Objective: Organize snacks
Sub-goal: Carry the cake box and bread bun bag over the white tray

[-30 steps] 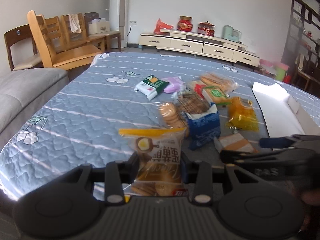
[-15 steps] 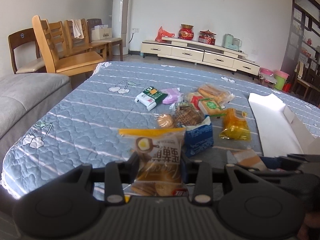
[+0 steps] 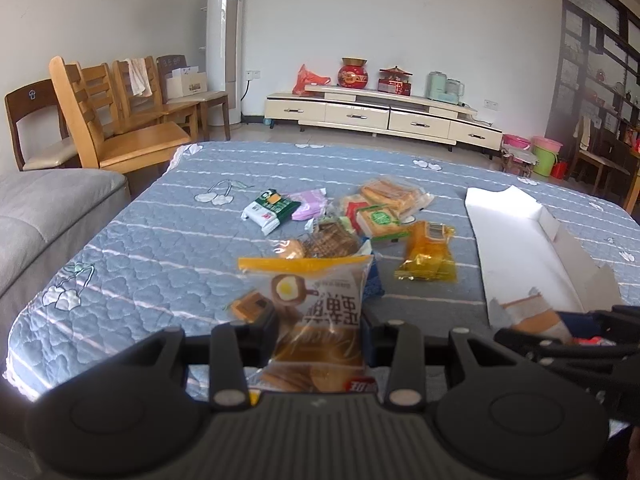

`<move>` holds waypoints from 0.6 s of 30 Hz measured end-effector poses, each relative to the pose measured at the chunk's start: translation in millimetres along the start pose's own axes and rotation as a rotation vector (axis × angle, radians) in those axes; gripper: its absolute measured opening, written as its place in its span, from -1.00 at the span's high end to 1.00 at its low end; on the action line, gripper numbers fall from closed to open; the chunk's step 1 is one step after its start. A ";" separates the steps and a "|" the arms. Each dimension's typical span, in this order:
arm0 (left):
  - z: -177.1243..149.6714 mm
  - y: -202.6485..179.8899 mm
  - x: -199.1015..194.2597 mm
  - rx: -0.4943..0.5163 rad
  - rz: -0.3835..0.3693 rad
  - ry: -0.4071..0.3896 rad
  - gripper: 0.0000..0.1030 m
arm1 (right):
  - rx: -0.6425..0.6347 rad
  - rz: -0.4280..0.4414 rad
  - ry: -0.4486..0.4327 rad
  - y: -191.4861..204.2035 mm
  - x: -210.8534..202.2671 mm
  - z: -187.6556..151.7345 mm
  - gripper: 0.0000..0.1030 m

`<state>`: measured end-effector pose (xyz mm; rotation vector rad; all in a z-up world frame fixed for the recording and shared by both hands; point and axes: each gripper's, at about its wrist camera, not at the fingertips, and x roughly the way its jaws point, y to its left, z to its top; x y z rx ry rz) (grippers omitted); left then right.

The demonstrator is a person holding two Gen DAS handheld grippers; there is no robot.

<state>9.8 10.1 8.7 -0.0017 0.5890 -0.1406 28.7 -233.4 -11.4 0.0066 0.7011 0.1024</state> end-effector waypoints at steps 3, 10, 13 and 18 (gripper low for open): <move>1.1 -3.2 -0.8 0.002 -0.003 -0.004 0.24 | 0.013 -0.038 -0.024 -6.6 -8.2 2.4 -0.23; 4.3 -13.9 0.1 0.031 -0.036 -0.006 0.24 | 0.049 -0.091 -0.039 -23.4 -15.6 1.1 -0.23; 7.0 -24.3 3.5 0.076 -0.049 -0.007 0.24 | 0.075 -0.096 -0.022 -32.5 -10.0 -4.2 -0.23; 13.9 -40.1 8.1 0.123 -0.076 -0.016 0.24 | 0.119 -0.092 0.013 -46.9 8.1 -9.1 -0.23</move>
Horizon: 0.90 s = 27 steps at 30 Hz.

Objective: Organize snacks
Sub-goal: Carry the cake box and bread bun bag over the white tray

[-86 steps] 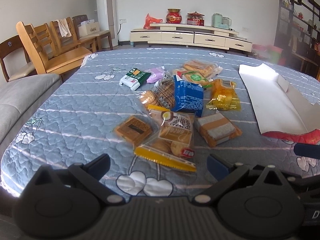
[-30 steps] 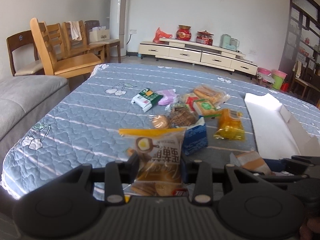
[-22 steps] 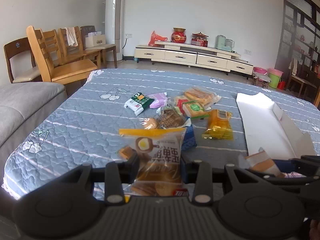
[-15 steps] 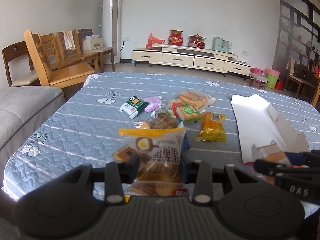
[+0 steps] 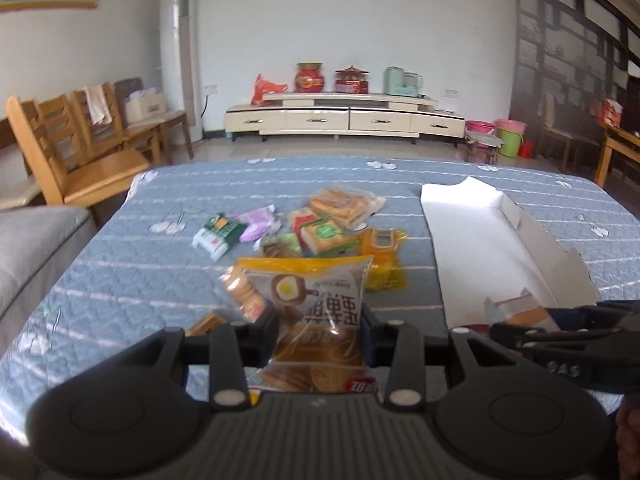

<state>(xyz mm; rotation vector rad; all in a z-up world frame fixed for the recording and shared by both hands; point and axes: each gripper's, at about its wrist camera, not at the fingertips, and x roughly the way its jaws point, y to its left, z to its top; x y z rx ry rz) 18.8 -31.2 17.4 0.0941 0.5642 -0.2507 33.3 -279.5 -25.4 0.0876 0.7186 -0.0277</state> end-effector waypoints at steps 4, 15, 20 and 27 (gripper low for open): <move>1.5 -6.0 5.4 0.001 -0.011 0.010 0.24 | 0.010 -0.006 0.023 -9.4 14.5 -3.4 -0.23; 10.0 -26.3 17.0 0.001 -0.047 0.032 0.24 | 0.095 -0.105 0.015 -63.9 0.0 -7.5 -0.23; 23.4 -48.3 26.4 0.001 -0.097 0.031 0.24 | 0.093 -0.088 -0.042 -71.2 -17.5 1.0 -0.23; 49.2 -91.7 40.9 0.028 -0.154 0.011 0.24 | 0.080 -0.098 -0.110 -87.3 -14.4 29.7 -0.23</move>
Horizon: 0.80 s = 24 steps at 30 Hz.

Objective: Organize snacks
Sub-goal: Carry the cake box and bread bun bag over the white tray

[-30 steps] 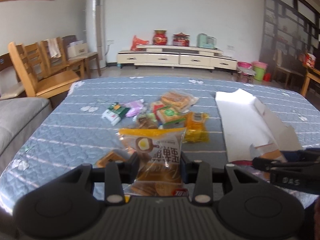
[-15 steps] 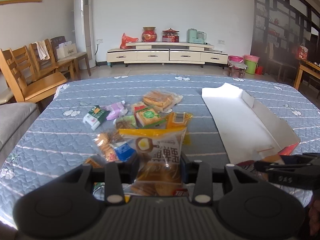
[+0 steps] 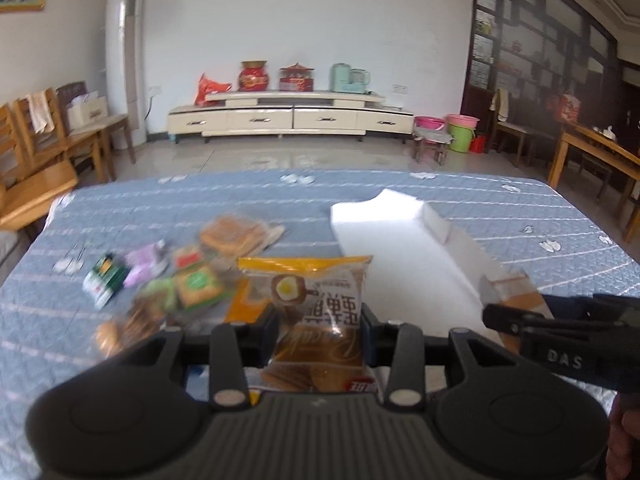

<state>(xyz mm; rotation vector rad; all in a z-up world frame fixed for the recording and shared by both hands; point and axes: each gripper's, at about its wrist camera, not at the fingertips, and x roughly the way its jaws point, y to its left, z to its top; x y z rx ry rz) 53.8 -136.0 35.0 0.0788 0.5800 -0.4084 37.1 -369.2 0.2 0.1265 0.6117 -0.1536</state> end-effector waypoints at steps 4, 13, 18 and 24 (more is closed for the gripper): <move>10.9 -16.0 15.9 -0.003 -0.011 0.021 0.24 | 0.009 -0.003 -0.012 -11.3 8.7 18.2 -0.23; 31.6 -42.4 46.3 0.007 0.001 0.046 0.24 | 0.012 -0.017 -0.040 -31.1 19.0 48.4 -0.23; 38.7 -57.5 61.4 0.034 -0.002 0.051 0.24 | 0.000 -0.013 -0.037 -37.9 30.1 61.4 -0.23; 47.3 -73.7 78.6 0.043 -0.009 0.054 0.24 | -0.007 -0.010 -0.029 -45.4 49.0 76.0 -0.23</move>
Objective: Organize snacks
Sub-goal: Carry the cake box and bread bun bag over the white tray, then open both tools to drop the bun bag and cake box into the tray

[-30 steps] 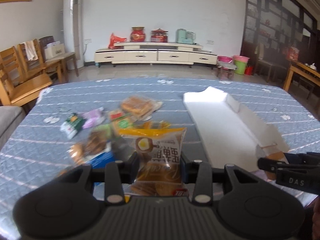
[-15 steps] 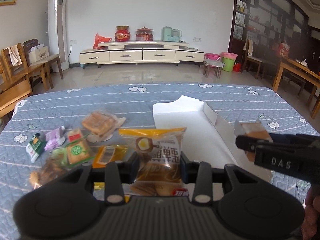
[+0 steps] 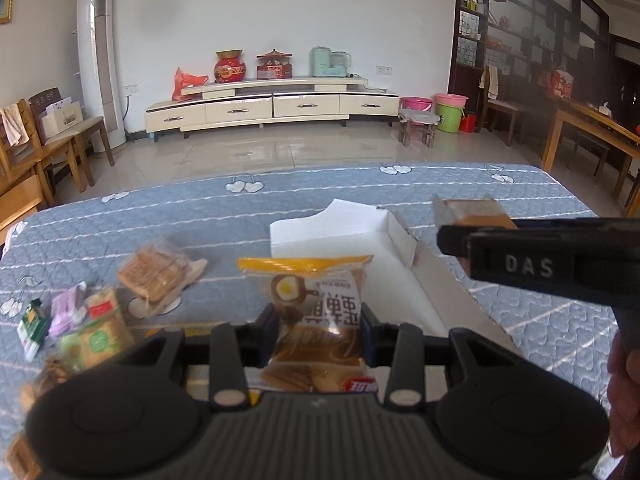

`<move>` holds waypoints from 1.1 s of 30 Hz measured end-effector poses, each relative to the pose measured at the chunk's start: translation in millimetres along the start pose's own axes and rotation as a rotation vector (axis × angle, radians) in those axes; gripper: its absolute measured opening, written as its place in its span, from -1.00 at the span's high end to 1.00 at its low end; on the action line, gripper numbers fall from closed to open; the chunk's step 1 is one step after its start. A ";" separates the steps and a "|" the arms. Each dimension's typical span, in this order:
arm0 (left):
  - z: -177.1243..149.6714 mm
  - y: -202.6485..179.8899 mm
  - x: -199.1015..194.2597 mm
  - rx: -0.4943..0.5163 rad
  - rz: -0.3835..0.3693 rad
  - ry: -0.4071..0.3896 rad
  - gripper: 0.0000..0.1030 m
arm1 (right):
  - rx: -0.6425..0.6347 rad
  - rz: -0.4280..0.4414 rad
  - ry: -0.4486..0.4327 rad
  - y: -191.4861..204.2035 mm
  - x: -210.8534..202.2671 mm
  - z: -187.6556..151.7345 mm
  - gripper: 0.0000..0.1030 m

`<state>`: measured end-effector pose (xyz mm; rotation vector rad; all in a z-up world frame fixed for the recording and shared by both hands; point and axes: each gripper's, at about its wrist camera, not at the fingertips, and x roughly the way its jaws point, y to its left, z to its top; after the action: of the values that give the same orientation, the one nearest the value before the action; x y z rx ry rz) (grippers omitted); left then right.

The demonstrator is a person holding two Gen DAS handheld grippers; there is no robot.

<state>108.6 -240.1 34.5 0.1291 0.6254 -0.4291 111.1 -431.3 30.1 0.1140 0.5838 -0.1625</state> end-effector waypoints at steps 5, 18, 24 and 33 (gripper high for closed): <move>5.8 -8.1 17.0 -0.003 -0.008 0.013 0.24 | -0.014 0.008 0.026 -7.0 21.1 11.2 -0.23; 10.8 -15.6 66.5 -0.017 -0.026 0.065 0.24 | -0.039 0.057 0.143 -5.8 84.5 26.7 -0.23; 15.6 -15.9 88.1 -0.031 -0.036 0.083 0.24 | -0.026 0.061 0.181 -6.7 116.0 32.4 -0.23; 28.7 -24.8 112.4 -0.042 -0.074 0.078 0.04 | -0.017 0.012 0.171 -10.2 134.8 43.0 -0.48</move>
<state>195.2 -308.8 -8.6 0.0830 0.7176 -0.4841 243.2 -464.0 -9.8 0.1154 0.7549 -0.1363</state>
